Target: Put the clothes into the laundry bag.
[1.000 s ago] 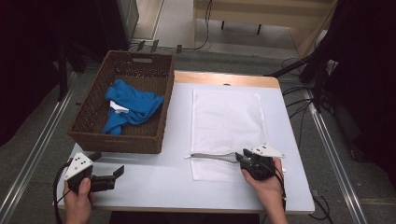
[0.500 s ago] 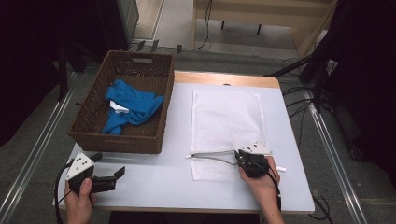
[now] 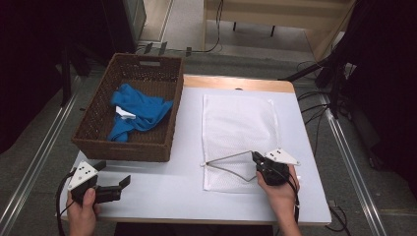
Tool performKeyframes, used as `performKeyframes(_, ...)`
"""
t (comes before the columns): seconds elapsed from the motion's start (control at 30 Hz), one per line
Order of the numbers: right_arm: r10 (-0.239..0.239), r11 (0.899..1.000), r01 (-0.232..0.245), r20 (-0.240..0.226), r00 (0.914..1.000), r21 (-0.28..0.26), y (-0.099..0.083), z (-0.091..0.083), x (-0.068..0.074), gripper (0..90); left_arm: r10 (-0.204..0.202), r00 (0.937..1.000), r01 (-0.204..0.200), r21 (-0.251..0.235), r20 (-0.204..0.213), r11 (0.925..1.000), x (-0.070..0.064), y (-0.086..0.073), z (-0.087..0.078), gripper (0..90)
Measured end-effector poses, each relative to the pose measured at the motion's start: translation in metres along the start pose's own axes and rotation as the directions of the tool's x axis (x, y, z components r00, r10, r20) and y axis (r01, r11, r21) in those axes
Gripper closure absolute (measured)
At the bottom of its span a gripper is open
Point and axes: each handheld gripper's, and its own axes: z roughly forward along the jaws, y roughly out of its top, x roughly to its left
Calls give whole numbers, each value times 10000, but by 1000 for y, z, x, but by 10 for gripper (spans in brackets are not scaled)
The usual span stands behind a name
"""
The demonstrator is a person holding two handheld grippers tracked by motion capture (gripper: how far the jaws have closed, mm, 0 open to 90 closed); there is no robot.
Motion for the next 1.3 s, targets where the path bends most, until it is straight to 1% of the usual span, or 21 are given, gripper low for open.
performKeyframes(0.03, 50, 10000, -50, -104, 9999, -1, 0, 0, 0, 832, -18, 10000, 18, 2, 19, 10000, 1, 0, 0, 0)
performKeyframes(0.1, 170, 9999, -170, -169, 9997, 16, 0, -2, 0, 753, -40, 10000, 40, 28, 14, 10000, 1, 0, 1, 0)
performKeyframes(0.13, 144, 9999, -143, -170, 9998, 58, 0, -2, -1, 678, -44, 10000, 44, 21, 8, 10000, 0, 0, 1, 0)
performKeyframes(0.2, 183, 9994, -176, -226, 9996, 289, -2, -1, -1, 594, -31, 10000, 31, 37, 14, 10000, 0, 0, 1, 0)
performKeyframes(0.37, 176, 9975, -160, -234, 9996, 692, -6, 2, -1, 504, 31, 10000, -31, 75, -6, 10000, 0, 0, 0, 0)
performKeyframes(0.4, 6, 9960, 11, -186, 9998, 898, -7, 4, 1, 486, 9, 10000, -9, 62, -6, 10000, 0, 0, 0, 0)
performKeyframes(0.47, -180, 9933, 172, 61, 9998, 1140, -8, 7, 3, 470, -13, 10000, 13, 42, -18, 10000, 0, 0, 1, 0)
performKeyframes(0.5, -156, 9927, 134, 176, 9997, 1196, -8, 8, 3, 462, -5, 10000, 5, 38, -27, 10000, 0, 0, 1, 0)
performKeyframes(0.53, -13, 9923, -29, 335, 9994, 1240, -8, 9, 2, 447, -11, 10000, 11, 32, -26, 10000, 0, 0, 1, 0)
performKeyframes(0.6, 169, 9914, -236, 531, 9984, 1284, -7, 11, 1, 451, -97, 9999, 97, -7, -32, 10000, 0, 1, 1, 0)
performKeyframes(0.67, 167, 9892, -240, 515, 9985, 1443, -6, 14, 3, 461, -185, 9998, 184, -132, -86, 9997, 1, 3, -1, 0)
performKeyframes(0.8, 93, 9832, -215, 680, 9976, 1812, 3, 23, 6, 524, 6, 9996, -11, -160, -295, 9999, -2, 5, -2, 0)
performKeyframes(0.83, 117, 9833, -236, 671, 9977, 1804, 5, 24, 5, 547, 109, 9996, -112, -123, -247, 9999, -2, 5, -2, 0)
performKeyframes(0.9, 252, 9841, -342, 540, 9982, 1742, 8, 25, 5, 627, 308, 9989, -310, -74, -344, 9995, -4, 5, -3, 0)
performKeyframes(0.97, 451, 9896, -472, 179, 9988, 1356, 6, 22, 5, 710, 419, 9986, -423, -104, -328, 9991, -5, 5, -6, 0)
performKeyframes(1.0, 488, 9910, -482, -20, 9988, 1246, 5, 20, 5, 729, 403, 9986, -407, -102, -330, 9991, -6, 5, -7, 0)
performKeyframes(1.07, 458, 9941, -464, 78, 9989, 984, 7, 16, 4, 723, 416, 9987, -419, -87, -280, 9991, -5, 5, -6, 0)
performKeyframes(1.13, 711, 9959, -714, 76, 9974, 559, 9, 11, 2, 653, 410, 9988, -411, -32, -272, 9992, -6, 4, -6, 0)
performKeyframes(1.17, 767, 9955, -774, 145, 9969, 539, 10, 11, 2, 629, 404, 9989, -406, -86, -238, 9991, -6, 4, -6, 0)
performKeyframes(1.2, 780, 9947, -797, 282, 9966, 645, 10, 11, 1, 605, 402, 9990, -404, -89, -200, 9991, -7, 4, -6, 0)
performKeyframes(1.3, 858, 9907, -889, 337, 9957, 1027, 5, 15, -1, 564, 401, 9990, -403, -78, -189, 9992, -8, 3, -7, 0)
